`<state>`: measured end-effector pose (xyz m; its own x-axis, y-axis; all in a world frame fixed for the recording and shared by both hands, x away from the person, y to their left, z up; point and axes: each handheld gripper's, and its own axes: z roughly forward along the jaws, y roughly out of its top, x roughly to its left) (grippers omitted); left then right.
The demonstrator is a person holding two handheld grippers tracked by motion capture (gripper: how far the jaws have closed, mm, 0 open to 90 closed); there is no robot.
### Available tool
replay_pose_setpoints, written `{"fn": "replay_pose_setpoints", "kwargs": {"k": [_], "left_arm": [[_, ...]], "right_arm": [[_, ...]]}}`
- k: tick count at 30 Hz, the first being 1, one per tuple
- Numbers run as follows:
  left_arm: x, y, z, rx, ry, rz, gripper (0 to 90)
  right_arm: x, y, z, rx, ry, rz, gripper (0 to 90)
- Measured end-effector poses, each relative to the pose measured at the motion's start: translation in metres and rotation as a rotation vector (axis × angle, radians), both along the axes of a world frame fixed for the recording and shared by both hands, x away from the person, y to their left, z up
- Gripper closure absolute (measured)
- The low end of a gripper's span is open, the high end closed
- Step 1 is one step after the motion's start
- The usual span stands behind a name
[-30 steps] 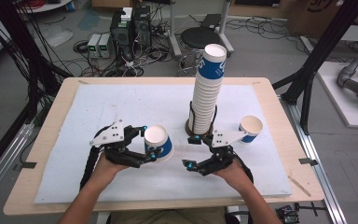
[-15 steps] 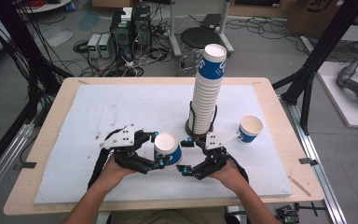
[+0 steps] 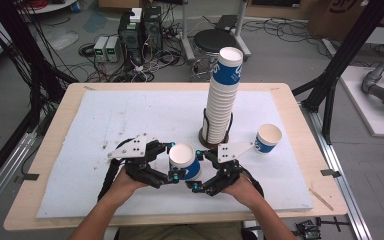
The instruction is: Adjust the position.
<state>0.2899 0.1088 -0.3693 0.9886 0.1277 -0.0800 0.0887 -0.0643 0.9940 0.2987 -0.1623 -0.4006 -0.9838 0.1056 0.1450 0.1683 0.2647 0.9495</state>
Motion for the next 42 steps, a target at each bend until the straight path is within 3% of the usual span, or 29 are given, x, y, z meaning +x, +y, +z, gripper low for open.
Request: {"fn": "replay_pose_setpoints", "kwargs": {"k": [12,15,19,25,31,34,42], "left_arm": [[-0.001,-0.001,-0.003,0.012,-0.036,0.006,30.8],[-0.003,-0.002,-0.003,0.028,-0.046,0.032,30.3],[-0.003,-0.002,-0.002,0.044,0.008,0.061,16.5],[0.001,0.008,0.0,0.081,0.06,0.033,15.0],[0.004,0.019,0.01,0.116,0.046,0.04,15.0],[0.006,0.024,0.015,0.131,0.044,0.043,15.1],[0.014,0.03,0.028,0.224,0.05,0.039,15.0]], "right_arm": [[-0.001,-0.002,0.002,-0.034,-0.032,0.004,31.0],[-0.001,-0.002,0.001,-0.047,-0.029,0.006,32.6],[0.0,-0.002,0.001,-0.064,-0.022,0.007,33.5],[0.0,-0.006,0.003,-0.099,-0.019,0.012,35.0],[0.008,-0.014,0.011,-0.188,-0.011,0.0,35.5],[0.011,-0.012,0.021,-0.261,-0.039,0.013,35.4],[0.019,0.001,0.04,-0.44,-0.081,0.05,35.4]]}}
